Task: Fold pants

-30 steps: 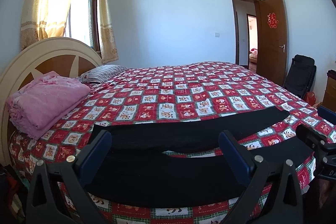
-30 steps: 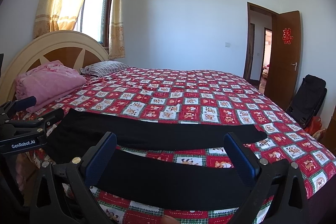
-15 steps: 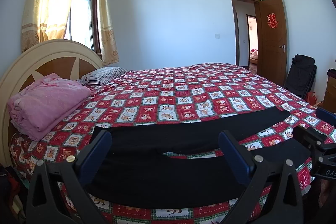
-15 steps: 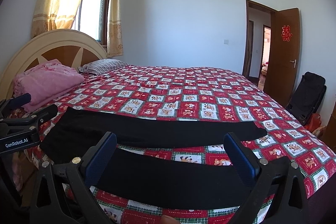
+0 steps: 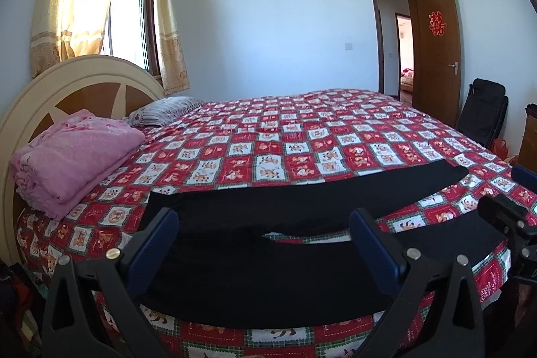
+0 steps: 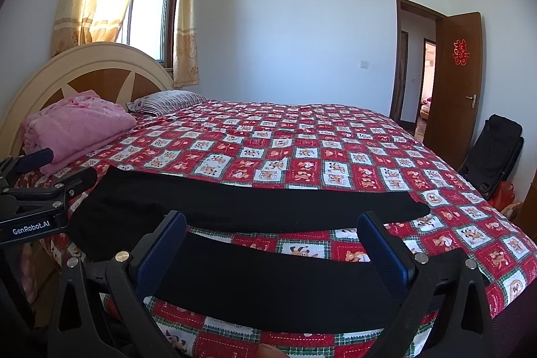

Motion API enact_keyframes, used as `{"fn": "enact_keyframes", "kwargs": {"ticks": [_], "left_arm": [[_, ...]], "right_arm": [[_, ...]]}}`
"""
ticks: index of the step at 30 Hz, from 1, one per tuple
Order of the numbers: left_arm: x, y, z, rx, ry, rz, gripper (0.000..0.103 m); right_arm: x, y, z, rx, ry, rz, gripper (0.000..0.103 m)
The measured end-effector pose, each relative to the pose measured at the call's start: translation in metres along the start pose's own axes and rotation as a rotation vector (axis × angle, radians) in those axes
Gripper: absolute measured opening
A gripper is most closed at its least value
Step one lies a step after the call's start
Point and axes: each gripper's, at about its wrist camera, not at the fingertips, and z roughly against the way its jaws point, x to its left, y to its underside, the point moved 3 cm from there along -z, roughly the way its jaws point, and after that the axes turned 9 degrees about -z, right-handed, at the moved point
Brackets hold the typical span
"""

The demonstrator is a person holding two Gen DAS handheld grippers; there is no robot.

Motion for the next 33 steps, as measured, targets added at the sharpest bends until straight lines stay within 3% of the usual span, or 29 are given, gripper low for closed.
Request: {"fn": "enact_keyframes", "kwargs": {"ticks": [4, 8, 12, 18, 21, 25, 28, 30, 32, 33], "left_arm": [[0.010, 0.017, -0.030, 0.098, 0.078, 0.056, 0.103], [0.026, 0.035, -0.050, 0.121, 0.025, 0.084, 0.103], [0.054, 0.058, -0.083, 0.180, 0.029, 0.157, 0.103], [0.121, 0.058, -0.127, 0.183, -0.165, 0.170, 0.103], [0.163, 0.058, -0.156, 0.210, -0.171, 0.223, 0.103], [0.189, 0.043, -0.200, 0.261, -0.213, 0.097, 0.103], [0.201, 0.041, -0.235, 0.326, -0.142, 0.071, 0.102], [0.208, 0.043, -0.255, 0.362, -0.131, 0.054, 0.094], [0.214, 0.049, -0.273, 0.403, -0.111, 0.063, 0.090], [0.218, 0.054, -0.279, 0.415, -0.091, 0.081, 0.085]], "right_arm": [[-0.002, 0.005, -0.006, 0.019, -0.021, 0.000, 0.102], [-0.005, 0.019, -0.022, 0.064, -0.024, 0.010, 0.102], [-0.009, 0.040, -0.048, 0.153, -0.030, 0.007, 0.102], [-0.022, 0.058, -0.077, 0.224, -0.010, 0.022, 0.102], [-0.036, 0.057, -0.087, 0.234, 0.000, 0.002, 0.102], [-0.052, 0.052, -0.094, 0.237, 0.030, -0.017, 0.102], [-0.062, 0.049, -0.095, 0.228, 0.040, -0.030, 0.101], [-0.069, 0.048, -0.099, 0.237, 0.057, -0.036, 0.098], [-0.079, 0.048, -0.106, 0.267, 0.060, -0.048, 0.084], [-0.084, 0.049, -0.109, 0.280, 0.062, -0.054, 0.082]]}}
